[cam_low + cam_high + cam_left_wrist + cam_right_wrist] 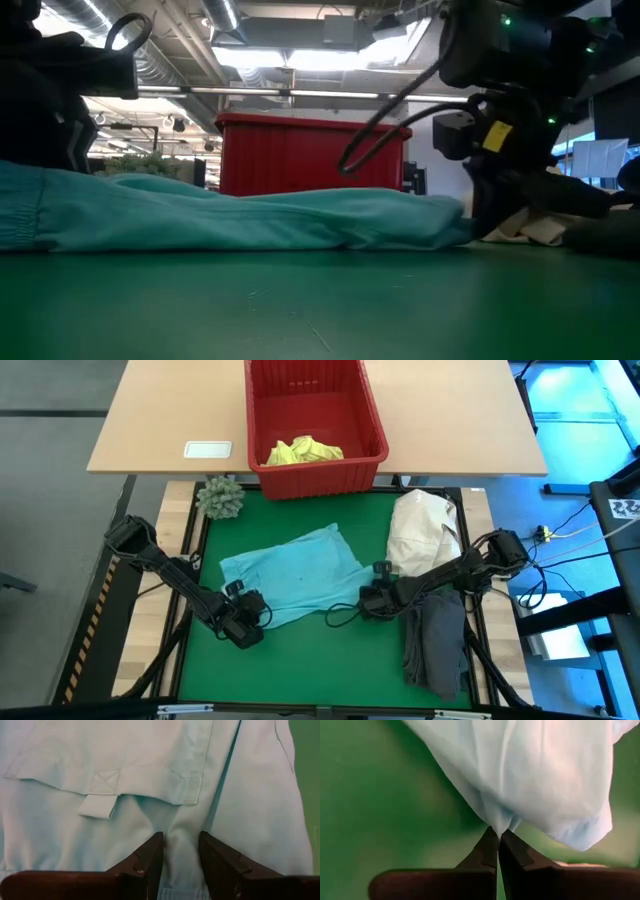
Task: Fold Laundry from Bin
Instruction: Fold the blue short
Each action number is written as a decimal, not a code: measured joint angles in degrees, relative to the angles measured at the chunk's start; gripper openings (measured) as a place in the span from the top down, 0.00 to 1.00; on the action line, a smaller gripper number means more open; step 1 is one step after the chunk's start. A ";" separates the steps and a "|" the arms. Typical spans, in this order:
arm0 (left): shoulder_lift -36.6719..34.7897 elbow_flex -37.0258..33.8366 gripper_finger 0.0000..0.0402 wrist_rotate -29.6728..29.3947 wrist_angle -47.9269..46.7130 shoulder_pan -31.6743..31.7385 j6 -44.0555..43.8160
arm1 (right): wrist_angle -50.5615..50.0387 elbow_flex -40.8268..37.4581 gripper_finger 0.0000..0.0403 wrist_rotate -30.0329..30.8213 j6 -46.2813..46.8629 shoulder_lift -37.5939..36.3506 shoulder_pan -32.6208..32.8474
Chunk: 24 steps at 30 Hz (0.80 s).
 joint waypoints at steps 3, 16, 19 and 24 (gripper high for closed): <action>0.00 0.00 0.70 -0.02 0.00 0.00 0.00 | -3.40 0.10 1.00 1.18 0.36 0.00 0.00; 0.00 0.00 0.70 0.09 -0.09 0.02 -0.04 | -13.08 4.19 1.00 3.83 4.01 -0.07 -0.04; 0.00 0.00 0.70 0.06 -0.02 0.02 -0.02 | -13.57 5.03 0.98 2.46 3.82 -0.07 -0.04; 0.00 -0.02 0.70 -1.37 0.94 0.03 0.04 | -14.12 7.92 0.86 -0.54 3.74 -0.63 0.00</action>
